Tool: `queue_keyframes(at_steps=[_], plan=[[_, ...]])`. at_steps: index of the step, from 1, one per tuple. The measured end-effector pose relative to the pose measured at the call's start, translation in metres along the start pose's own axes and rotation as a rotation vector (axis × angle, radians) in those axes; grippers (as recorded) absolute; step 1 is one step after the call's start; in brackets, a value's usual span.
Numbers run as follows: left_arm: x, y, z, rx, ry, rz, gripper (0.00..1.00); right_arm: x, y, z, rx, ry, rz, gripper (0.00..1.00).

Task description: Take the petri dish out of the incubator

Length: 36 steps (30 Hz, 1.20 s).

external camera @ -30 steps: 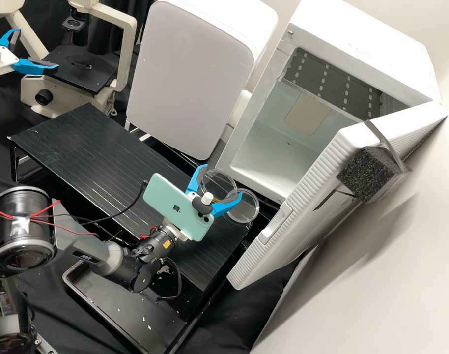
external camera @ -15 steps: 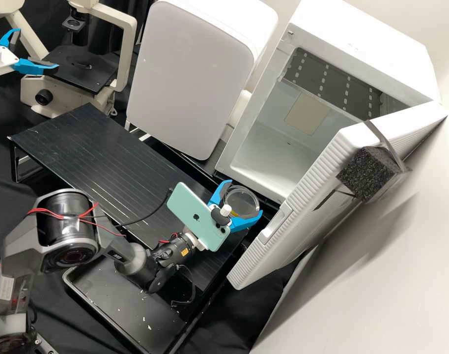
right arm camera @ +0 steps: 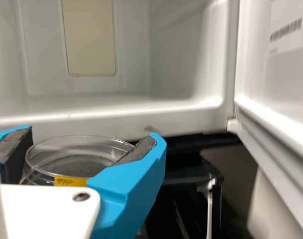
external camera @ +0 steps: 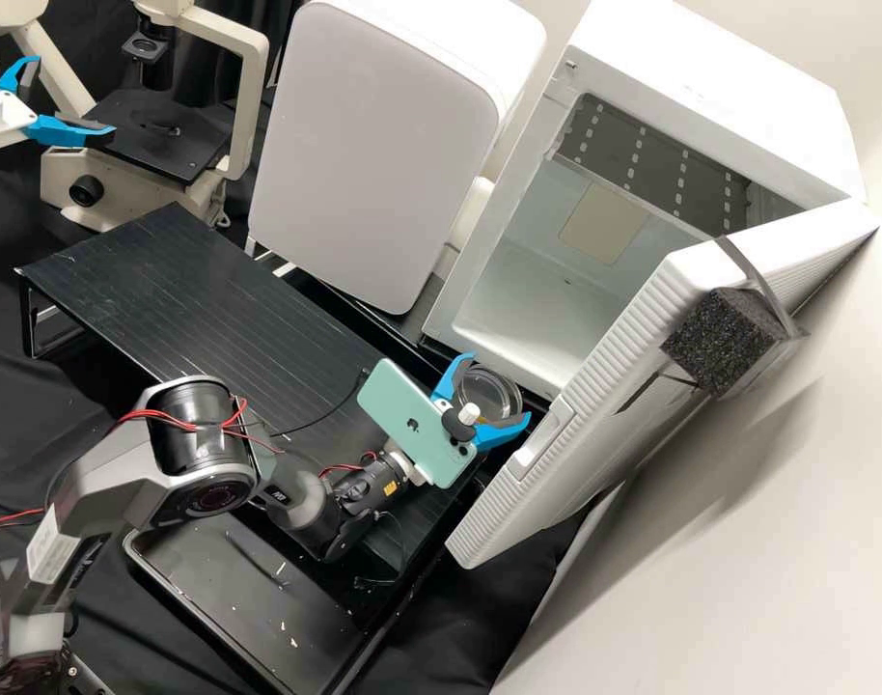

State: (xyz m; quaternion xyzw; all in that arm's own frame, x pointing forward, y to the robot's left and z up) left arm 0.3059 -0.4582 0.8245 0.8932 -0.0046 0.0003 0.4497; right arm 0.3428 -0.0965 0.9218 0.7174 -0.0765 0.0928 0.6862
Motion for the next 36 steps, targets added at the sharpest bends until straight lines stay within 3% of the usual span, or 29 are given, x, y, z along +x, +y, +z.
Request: queue_keyframes(at_steps=[36], plan=[[0.0000,0.0000,0.0000,0.000,0.000,0.000,1.00,0.0025,-0.0034,-0.0016,0.014,0.008,0.014,0.00]])
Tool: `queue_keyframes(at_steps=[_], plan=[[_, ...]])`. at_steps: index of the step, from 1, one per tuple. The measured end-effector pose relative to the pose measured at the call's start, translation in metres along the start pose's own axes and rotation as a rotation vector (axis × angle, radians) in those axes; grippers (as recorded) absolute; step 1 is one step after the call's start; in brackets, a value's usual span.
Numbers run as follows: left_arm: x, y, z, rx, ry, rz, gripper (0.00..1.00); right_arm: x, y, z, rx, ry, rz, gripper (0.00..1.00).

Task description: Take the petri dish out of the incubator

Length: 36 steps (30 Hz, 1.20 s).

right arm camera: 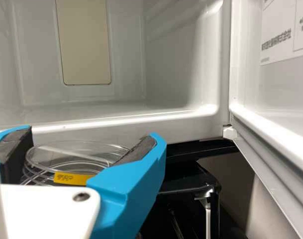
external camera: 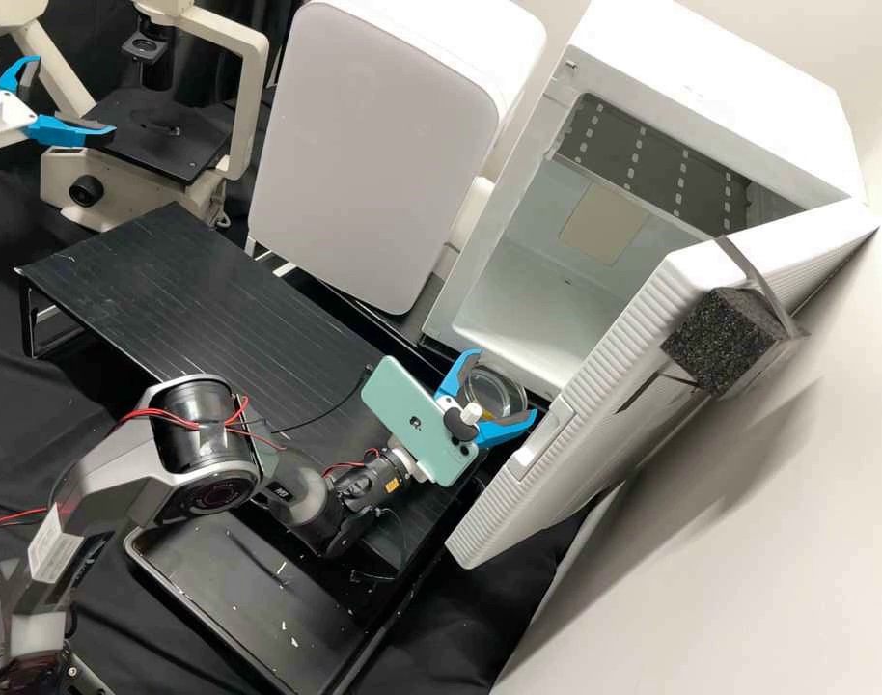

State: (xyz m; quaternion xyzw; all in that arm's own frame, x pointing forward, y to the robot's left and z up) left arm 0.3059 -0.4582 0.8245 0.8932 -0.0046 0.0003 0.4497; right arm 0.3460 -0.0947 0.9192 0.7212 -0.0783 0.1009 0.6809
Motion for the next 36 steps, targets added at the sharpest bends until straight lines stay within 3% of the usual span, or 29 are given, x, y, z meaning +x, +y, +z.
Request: queue_keyframes(at_steps=[22,26,36], plan=[[0.000,0.000,0.000,0.000,0.000,0.000,1.00,-0.003,-0.002,-0.001,0.007,0.003,0.000,0.00],[0.000,0.000,0.000,0.000,0.000,0.000,1.00,-0.008,-0.002,-0.006,0.017,0.050,0.011,0.00],[0.000,0.000,0.000,0.000,0.000,0.000,1.00,-0.030,-0.004,-0.007,0.009,0.041,-0.060,0.00]])
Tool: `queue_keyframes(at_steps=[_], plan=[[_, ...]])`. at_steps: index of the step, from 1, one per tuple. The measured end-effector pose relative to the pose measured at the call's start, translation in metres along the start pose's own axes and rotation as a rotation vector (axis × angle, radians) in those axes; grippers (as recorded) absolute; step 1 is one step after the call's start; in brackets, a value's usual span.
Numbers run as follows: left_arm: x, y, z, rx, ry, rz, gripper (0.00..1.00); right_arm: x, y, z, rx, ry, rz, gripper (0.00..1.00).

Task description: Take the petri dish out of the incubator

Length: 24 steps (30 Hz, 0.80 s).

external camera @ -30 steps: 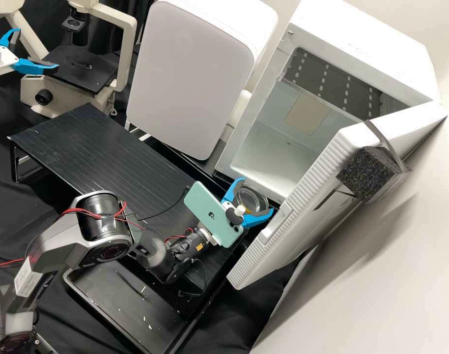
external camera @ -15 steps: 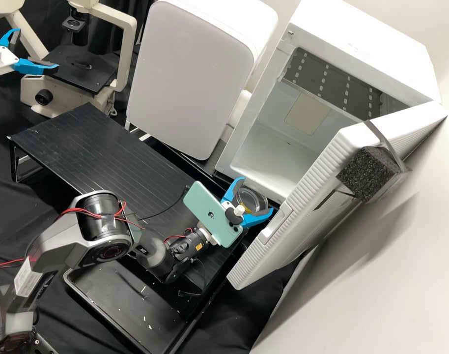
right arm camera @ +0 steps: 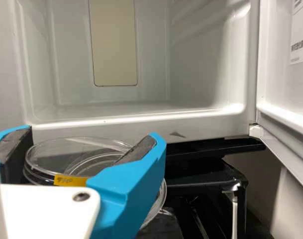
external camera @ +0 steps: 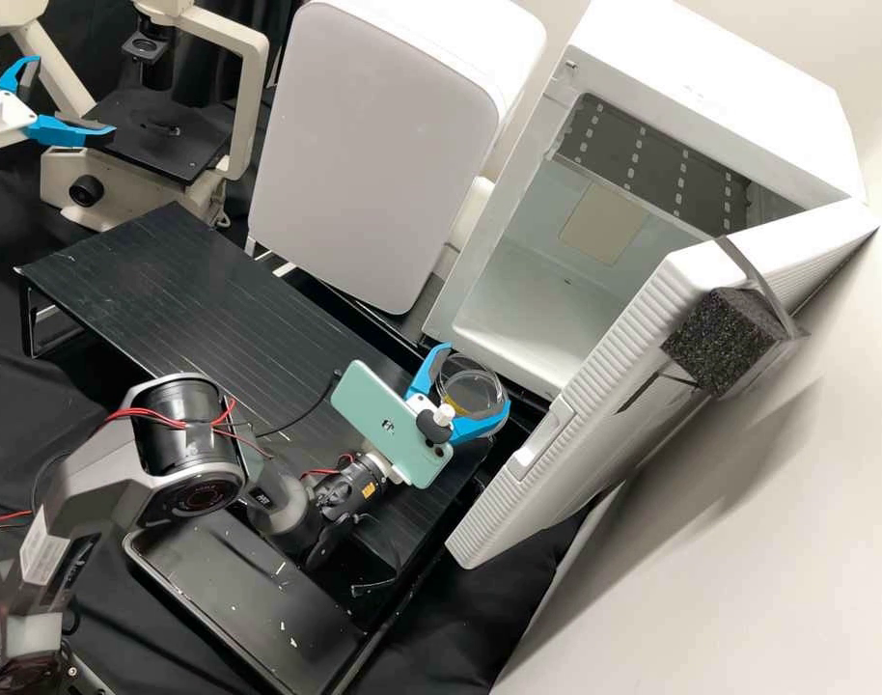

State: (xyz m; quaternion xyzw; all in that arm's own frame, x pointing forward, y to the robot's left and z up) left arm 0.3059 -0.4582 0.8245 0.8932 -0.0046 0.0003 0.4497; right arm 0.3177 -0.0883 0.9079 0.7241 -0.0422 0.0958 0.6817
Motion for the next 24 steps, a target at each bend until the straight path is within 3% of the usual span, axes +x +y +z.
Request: queue_keyframes(at_steps=[4,24], plan=[[0.0000,0.0000,0.0000,0.000,0.000,0.000,1.00,-0.0027,0.0011,0.0024,0.017,-0.007,-0.004,0.00],[0.0000,0.0000,0.0000,0.000,0.000,0.000,1.00,0.0002,0.0039,0.0057,0.011,-0.004,0.000,0.00]])
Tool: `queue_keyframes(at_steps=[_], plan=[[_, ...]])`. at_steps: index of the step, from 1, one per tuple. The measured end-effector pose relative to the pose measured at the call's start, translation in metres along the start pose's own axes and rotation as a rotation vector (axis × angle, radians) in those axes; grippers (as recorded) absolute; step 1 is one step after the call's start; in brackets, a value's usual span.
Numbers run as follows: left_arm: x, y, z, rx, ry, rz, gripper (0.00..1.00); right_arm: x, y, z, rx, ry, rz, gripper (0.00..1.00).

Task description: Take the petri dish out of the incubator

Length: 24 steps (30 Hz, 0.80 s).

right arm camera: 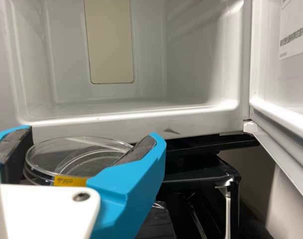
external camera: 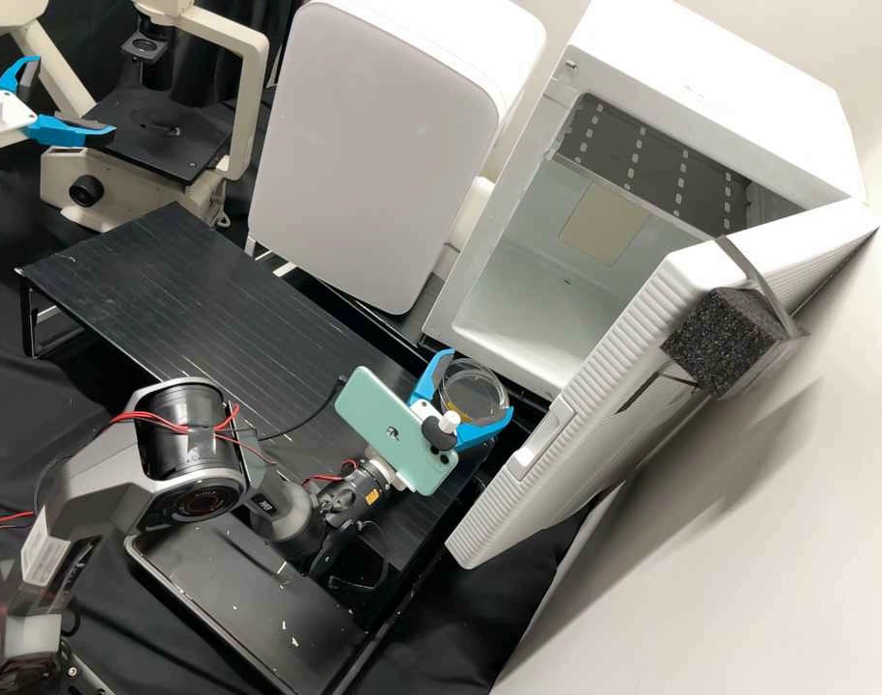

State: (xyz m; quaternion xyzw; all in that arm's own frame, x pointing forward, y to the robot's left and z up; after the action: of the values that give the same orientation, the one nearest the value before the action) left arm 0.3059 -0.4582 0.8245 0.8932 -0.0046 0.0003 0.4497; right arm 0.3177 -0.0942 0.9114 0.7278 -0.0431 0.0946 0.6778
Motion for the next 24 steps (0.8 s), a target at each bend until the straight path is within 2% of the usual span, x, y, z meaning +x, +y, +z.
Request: queue_keyframes(at_steps=[24], plan=[[0.000,0.000,0.000,0.000,0.000,0.000,1.00,-0.008,0.015,0.012,-0.013,-0.036,0.037,0.00]])
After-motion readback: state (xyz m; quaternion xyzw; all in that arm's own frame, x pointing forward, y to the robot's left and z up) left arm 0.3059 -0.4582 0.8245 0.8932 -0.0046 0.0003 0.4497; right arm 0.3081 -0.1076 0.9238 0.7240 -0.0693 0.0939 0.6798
